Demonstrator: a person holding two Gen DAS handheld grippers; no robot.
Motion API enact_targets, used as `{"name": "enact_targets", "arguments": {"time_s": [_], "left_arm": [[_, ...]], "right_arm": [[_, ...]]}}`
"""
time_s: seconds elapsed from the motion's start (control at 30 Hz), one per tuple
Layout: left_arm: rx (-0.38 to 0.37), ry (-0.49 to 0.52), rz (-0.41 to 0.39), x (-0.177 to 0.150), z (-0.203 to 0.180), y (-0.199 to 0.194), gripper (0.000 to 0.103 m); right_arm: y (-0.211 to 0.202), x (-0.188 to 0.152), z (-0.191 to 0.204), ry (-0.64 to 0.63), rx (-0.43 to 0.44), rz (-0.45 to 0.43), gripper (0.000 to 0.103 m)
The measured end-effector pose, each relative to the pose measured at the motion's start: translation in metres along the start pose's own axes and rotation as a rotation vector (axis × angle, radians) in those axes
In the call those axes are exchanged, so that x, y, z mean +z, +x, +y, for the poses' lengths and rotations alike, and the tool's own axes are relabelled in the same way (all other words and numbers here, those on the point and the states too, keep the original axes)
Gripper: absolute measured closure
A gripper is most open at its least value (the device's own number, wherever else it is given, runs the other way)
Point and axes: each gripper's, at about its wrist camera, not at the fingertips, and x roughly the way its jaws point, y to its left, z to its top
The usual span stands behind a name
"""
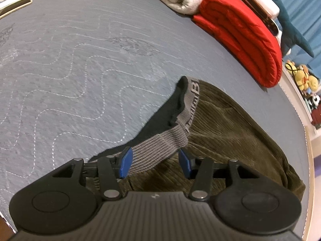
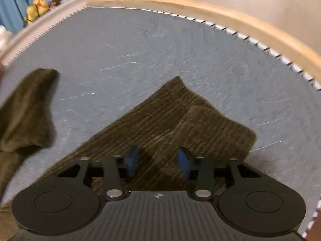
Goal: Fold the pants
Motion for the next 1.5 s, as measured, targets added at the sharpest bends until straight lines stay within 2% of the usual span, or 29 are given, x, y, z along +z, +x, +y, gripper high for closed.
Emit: {"name": "enact_targets", "arguments": {"time_s": [0.07,0.13,0.23,0.37,0.47,0.57,0.63,0.7,0.73,0.8,0.83,0.87,1.0,1.1,1.17,1.23,1.33,1.5], "left_arm": [[-0.004,-0.006,0.000,0.001,0.001,-0.001,0.047],[-0.013,-0.006,-0.001,0.001,0.000,-0.003,0.047],[-0.046,0.001,0.008,-0.002,-0.005,-0.006,0.047],[-0.097,0.020,0.021,-0.007,-0.014,-0.012,0.047],[-0.120,0.028,0.032,-0.011,-0.022,-0.013,0.047],[-0.140,0.033,0.053,-0.014,-0.025,-0.013,0.047],[-0.153,0.046,0.067,-0.015,-0.028,-0.011,0.047],[-0.170,0.087,0.087,-0.018,-0.035,-0.009,0.047],[-0.177,0.113,0.095,-0.021,-0.039,-0.008,0.047],[-0.190,0.216,0.120,-0.034,-0.052,-0.003,0.047],[-0.192,0.274,0.137,-0.042,-0.060,0.001,0.048],[-0.194,0.331,0.152,-0.051,-0.068,0.003,0.048],[-0.160,0.539,0.151,-0.086,-0.088,0.011,0.062],[-0.065,0.637,0.163,-0.101,-0.089,0.026,0.064],[-0.022,0.632,0.214,-0.106,-0.083,0.039,0.067],[-0.016,0.657,0.192,-0.107,-0.084,0.038,0.068],[-0.068,0.651,0.134,-0.105,-0.091,0.025,0.068],[-0.144,0.685,0.067,-0.107,-0.116,0.009,0.068]], "right_arm": [[-0.001,0.000,-0.006,0.016,-0.012,-0.005,0.089],[-0.007,0.000,-0.018,0.055,0.014,0.002,0.095],[-0.030,-0.004,-0.038,0.108,0.026,-0.024,0.096],[-0.085,-0.016,-0.068,0.154,0.029,-0.057,0.096],[-0.103,-0.025,-0.096,0.207,0.002,-0.004,0.097],[-0.099,-0.034,-0.121,0.287,-0.079,0.063,0.095],[-0.107,-0.034,-0.129,0.301,-0.159,0.000,0.092],[-0.120,-0.029,-0.128,0.273,-0.177,-0.093,0.092],[-0.125,-0.027,-0.125,0.264,-0.136,-0.113,0.088],[-0.125,-0.025,-0.108,0.206,0.037,-0.098,0.064],[-0.122,-0.026,-0.094,0.157,0.094,-0.072,0.046],[-0.119,-0.030,-0.079,0.101,0.147,-0.044,0.044],[-0.111,-0.052,-0.019,-0.106,0.283,0.023,0.044],[-0.104,-0.067,0.012,-0.218,0.334,0.079,0.044],[-0.092,-0.075,0.027,-0.285,0.286,0.146,0.044],[-0.075,-0.081,0.029,-0.293,0.224,0.221,0.043],[-0.075,-0.076,0.029,-0.259,0.242,0.188,0.044],[-0.093,-0.055,0.035,-0.169,0.349,0.063,0.045]]}}
